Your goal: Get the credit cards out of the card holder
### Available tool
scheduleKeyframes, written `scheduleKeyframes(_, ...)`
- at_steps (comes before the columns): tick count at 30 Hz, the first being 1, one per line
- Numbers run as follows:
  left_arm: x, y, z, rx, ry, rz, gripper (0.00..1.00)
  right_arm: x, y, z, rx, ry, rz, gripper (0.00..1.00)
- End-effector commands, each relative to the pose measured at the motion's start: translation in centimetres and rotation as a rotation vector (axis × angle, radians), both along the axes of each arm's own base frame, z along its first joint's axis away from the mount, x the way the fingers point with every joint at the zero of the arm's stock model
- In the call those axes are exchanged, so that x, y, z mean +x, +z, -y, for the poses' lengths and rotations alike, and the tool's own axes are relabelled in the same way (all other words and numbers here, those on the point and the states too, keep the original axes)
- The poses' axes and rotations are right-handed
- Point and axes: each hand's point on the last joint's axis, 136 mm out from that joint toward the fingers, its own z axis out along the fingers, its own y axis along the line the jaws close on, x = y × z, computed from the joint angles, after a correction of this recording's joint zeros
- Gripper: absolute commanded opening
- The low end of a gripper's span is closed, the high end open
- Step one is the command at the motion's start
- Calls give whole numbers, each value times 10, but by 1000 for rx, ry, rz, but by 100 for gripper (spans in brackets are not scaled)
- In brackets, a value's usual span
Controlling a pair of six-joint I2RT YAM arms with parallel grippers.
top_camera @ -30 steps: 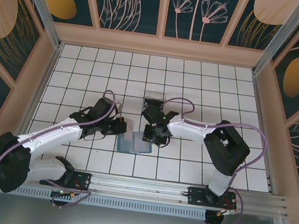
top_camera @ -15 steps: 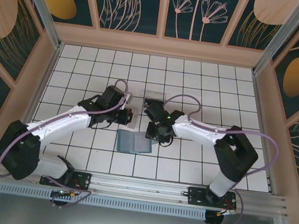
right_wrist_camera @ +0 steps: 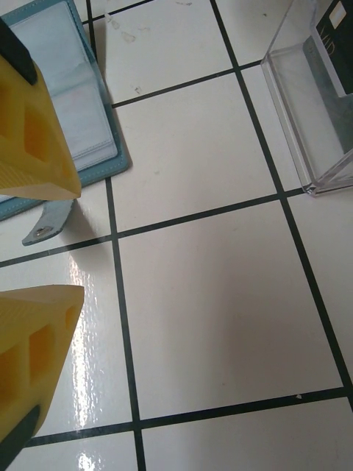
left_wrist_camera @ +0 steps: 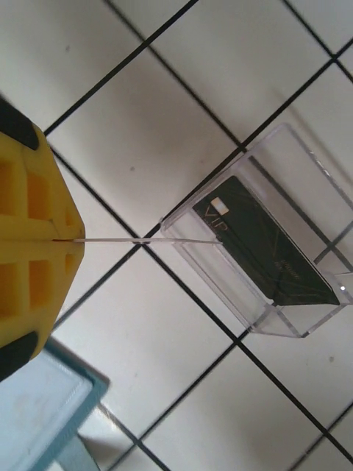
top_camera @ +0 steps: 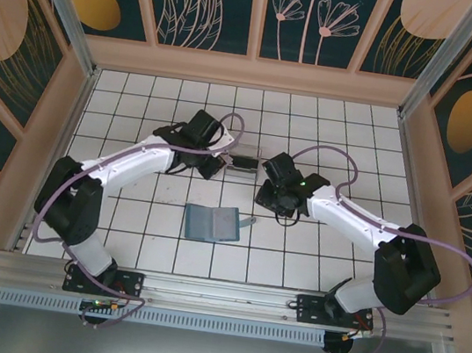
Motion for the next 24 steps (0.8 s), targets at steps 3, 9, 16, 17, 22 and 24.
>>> scheduleKeyframes(3, 6, -3, 2, 163, -289, 53, 0, -2, -1, 11, -33, -3, 6, 36)
scheduleKeyframes(9, 27, -15, 5, 301, -452, 104, 0, 0, -1, 12, -36, -4, 7, 36)
scheduleKeyframes(16, 50, -3, 24, 319, -544, 129, 0, 1, -2, 15, -40, -14, 4, 36)
scheduleKeyframes(17, 52, 0, 26, 319, -552, 131, 0, 1, -3, 16, -40, -15, 4, 36)
scheduleKeyframes(22, 63, 8, 36, 321, -594, 137, 0, 5, -2, 18, -36, -22, 8, 36)
scheduleKeyframes(24, 69, 9, 40, 322, -604, 150, 0, 5, -3, 18, -37, -24, 6, 36)
